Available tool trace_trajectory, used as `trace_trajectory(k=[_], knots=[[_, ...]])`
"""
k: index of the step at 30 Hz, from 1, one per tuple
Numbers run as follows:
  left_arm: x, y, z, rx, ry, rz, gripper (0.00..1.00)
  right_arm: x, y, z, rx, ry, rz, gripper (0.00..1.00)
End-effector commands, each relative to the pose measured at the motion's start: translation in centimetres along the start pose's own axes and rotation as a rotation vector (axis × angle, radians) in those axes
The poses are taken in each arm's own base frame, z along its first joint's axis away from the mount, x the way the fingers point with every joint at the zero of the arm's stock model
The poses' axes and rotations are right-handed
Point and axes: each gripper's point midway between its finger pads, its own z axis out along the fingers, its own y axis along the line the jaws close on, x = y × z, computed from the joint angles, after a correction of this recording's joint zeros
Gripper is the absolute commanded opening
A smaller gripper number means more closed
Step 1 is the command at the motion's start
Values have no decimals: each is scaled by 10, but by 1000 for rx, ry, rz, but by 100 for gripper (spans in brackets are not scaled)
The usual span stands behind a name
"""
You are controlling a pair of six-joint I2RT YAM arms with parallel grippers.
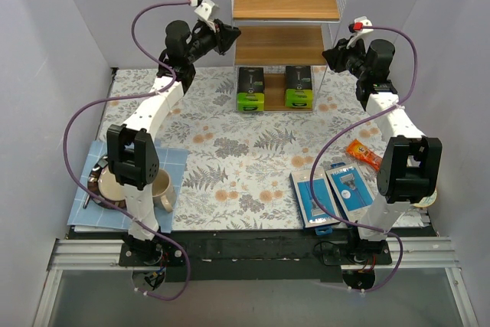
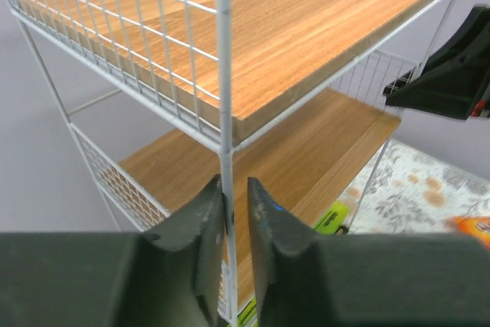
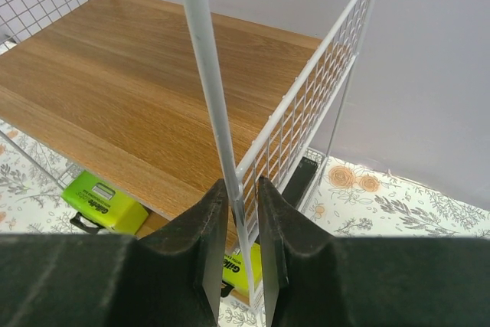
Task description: Place and organize the shaving razors onto the shelf
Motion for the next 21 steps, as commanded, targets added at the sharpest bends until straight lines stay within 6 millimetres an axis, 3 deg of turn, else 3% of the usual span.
trace_trajectory(k=[1, 3, 4, 8, 13, 21], knots=[[-45, -12, -6, 17, -85, 58, 4, -6, 12, -2, -26, -9, -25, 27], [-49, -14, -10, 11, -90, 62, 0, -8, 12, -1, -26, -11, -28, 26], [-47, -14, -13, 0, -84, 60, 0, -9, 12, -1, -26, -14, -28, 23], [-69, -26, -32, -8, -100, 81, 0, -15, 15, 1, -45, -25, -34, 19], [-74, -39, -53, -16, -84, 81, 0, -20, 20, 2, -62, -34, -32, 18], [-85, -35, -85, -130, -65, 152, 0, -27, 51, 8, -133, -44, -30, 17]])
